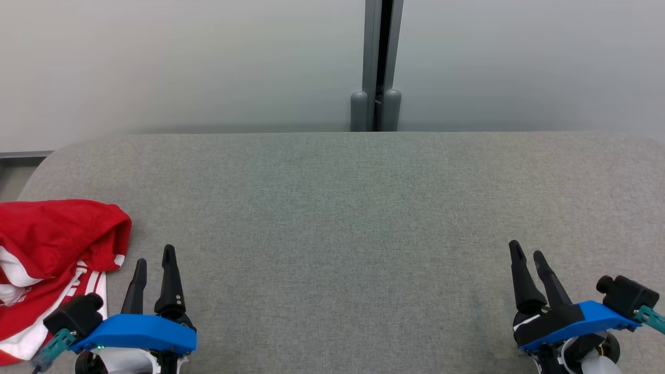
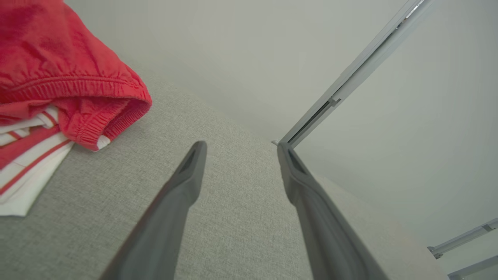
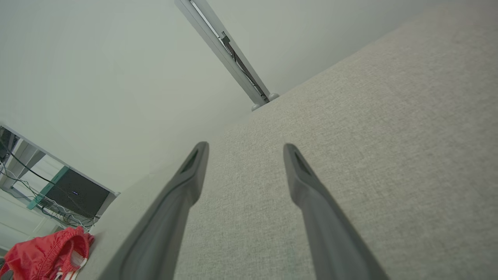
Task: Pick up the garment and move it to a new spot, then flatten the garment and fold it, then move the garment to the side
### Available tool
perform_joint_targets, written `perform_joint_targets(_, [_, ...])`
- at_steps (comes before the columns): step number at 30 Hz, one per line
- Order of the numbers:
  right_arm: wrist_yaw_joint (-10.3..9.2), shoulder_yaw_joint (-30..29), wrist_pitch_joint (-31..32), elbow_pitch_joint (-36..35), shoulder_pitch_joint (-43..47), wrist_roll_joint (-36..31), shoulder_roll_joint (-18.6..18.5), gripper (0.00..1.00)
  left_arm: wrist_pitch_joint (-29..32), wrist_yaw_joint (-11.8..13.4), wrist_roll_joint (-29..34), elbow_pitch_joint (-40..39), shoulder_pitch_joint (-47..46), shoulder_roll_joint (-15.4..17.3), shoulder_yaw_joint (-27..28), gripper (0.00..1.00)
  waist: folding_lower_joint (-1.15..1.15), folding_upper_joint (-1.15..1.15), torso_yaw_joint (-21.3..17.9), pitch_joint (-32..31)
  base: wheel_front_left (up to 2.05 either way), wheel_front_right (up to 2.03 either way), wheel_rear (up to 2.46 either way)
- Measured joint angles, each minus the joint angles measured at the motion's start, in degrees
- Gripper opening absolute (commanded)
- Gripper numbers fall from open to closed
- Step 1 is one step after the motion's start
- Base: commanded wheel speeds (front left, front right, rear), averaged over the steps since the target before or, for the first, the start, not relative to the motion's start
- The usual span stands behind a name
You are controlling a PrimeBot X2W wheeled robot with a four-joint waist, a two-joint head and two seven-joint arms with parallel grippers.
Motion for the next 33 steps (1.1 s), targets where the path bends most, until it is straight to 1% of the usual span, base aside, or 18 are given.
perform_joint_targets(4, [0.00,0.30,-0.59,0.57,-0.01,-4.26,0.00,1.00,-0.58,0.18,4.42,0.43,0.14,0.11,-1.07,1.00,0.00,0.00,-0.13,-0.08,0.00,0.00,0.00])
perform_joint_targets(14, [0.00,0.66,-2.10,0.63,-0.14,-13.91,-0.01,1.00,-2.12,2.47,12.79,1.08,0.38,1.29,-3.48,1.00,0.00,0.00,-0.13,-0.07,0.00,0.00,0.00])
perform_joint_targets(25, [0.00,0.48,-3.75,2.86,-0.55,-22.93,0.14,1.00,-3.69,4.97,18.75,3.54,0.36,2.14,-5.23,1.00,0.00,0.00,-0.19,0.16,0.00,0.00,0.00])
perform_joint_targets(33, [0.01,0.11,-4.67,4.01,-0.92,-28.19,0.42,1.00,-4.67,6.14,22.47,4.75,0.32,2.30,-5.68,1.00,0.00,0.00,-0.33,0.26,0.00,0.00,0.00])
